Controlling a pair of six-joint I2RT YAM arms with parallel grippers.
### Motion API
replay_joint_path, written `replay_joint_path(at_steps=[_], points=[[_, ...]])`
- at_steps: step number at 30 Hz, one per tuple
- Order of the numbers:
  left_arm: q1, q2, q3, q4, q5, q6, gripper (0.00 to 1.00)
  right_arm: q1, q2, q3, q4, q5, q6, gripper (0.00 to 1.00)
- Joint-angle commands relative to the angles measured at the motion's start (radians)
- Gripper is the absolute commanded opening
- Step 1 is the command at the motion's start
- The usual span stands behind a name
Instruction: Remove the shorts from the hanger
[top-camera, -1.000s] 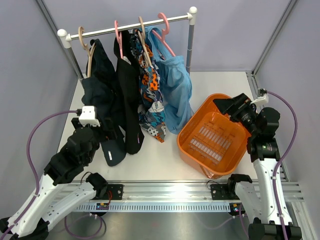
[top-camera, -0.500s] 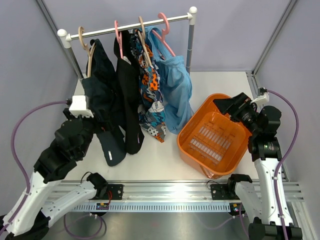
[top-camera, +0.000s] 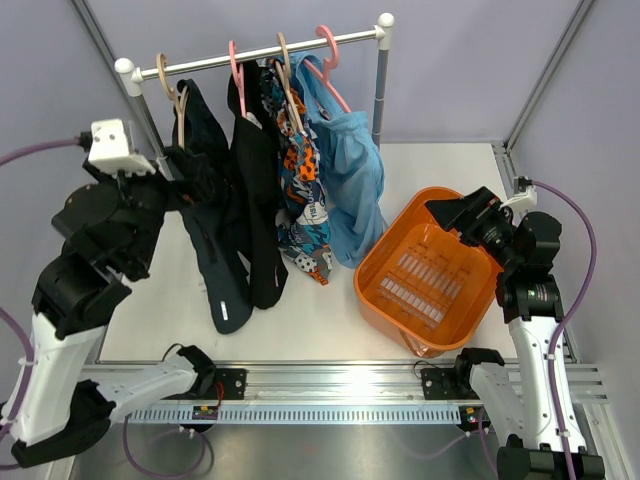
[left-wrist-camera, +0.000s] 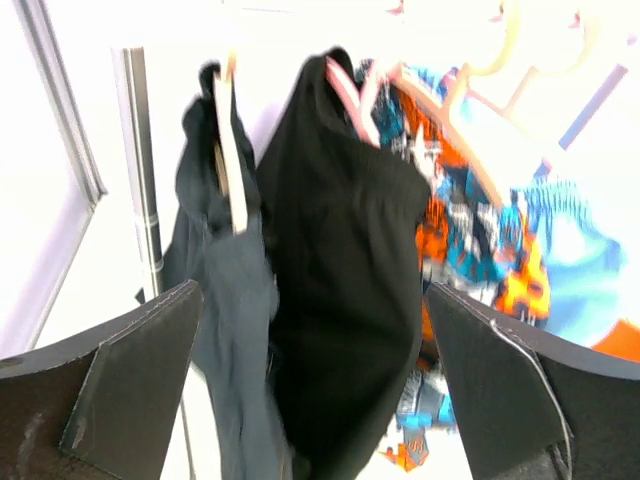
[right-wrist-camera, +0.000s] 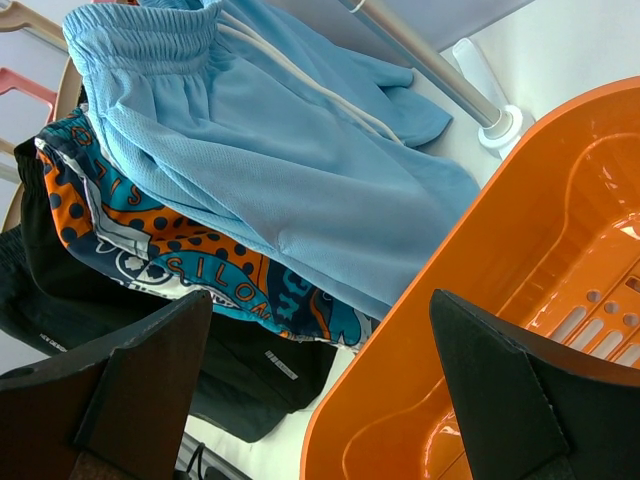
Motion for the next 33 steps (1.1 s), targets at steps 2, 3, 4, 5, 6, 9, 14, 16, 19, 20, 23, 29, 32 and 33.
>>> replay_joint_path(at_steps=[2, 3, 4, 5, 6, 9, 14, 16, 19, 20, 23, 29, 32, 33], points=[[0.005, 0.193, 0.205, -0.035, -0.091, 0.041, 0.97, -0.003, -0.017, 0.031, -0.007, -0.003, -0.011, 0.99], [0.005, 0.222, 0.238, -0.064, -0.117, 0.047, 0.97, -0.002, -0.020, 0.031, -0.010, -0.001, -0.011, 1.00], [0.005, 0.252, 0.295, -0.075, -0.136, 0.070, 0.96, -0.003, -0.022, 0.031, -0.011, -0.001, -0.009, 1.00], [0.005, 0.299, 0.315, -0.082, -0.157, 0.082, 0.96, -0.003, -0.022, 0.033, -0.011, -0.001, -0.008, 0.99], [0.015, 0.318, 0.334, -0.081, -0.175, 0.093, 0.95, -0.003, -0.022, 0.033, -0.011, -0.004, -0.006, 1.00], [0.070, 0.391, 0.413, -0.128, -0.122, 0.101, 0.89, -0.003, -0.022, 0.036, -0.014, -0.015, 0.001, 1.00], [0.201, 0.460, 0.493, -0.210, -0.006, 0.039, 0.80, -0.003, -0.028, 0.039, -0.033, -0.017, -0.006, 1.00], [0.256, 0.467, 0.477, -0.207, 0.042, 0.035, 0.80, -0.003, -0.028, 0.040, -0.039, -0.017, -0.011, 1.00], [0.325, 0.485, 0.472, -0.210, 0.116, 0.033, 0.80, -0.003, -0.025, 0.045, -0.048, -0.017, -0.020, 0.99], [0.340, 0.493, 0.469, -0.205, 0.131, 0.036, 0.80, -0.003, -0.022, 0.046, -0.051, -0.018, -0.022, 1.00], [0.386, 0.520, 0.472, -0.196, 0.180, 0.038, 0.80, -0.003, -0.019, 0.051, -0.057, -0.018, -0.026, 0.99], [0.453, 0.568, 0.467, -0.169, 0.269, 0.032, 0.79, -0.003, -0.014, 0.052, -0.059, -0.020, -0.028, 1.00], [0.468, 0.589, 0.457, -0.146, 0.271, 0.027, 0.77, -0.003, -0.013, 0.052, -0.057, -0.023, -0.026, 1.00], [0.471, 0.601, 0.457, -0.142, 0.266, 0.026, 0.76, -0.003, -0.011, 0.052, -0.059, -0.023, -0.028, 0.99]])
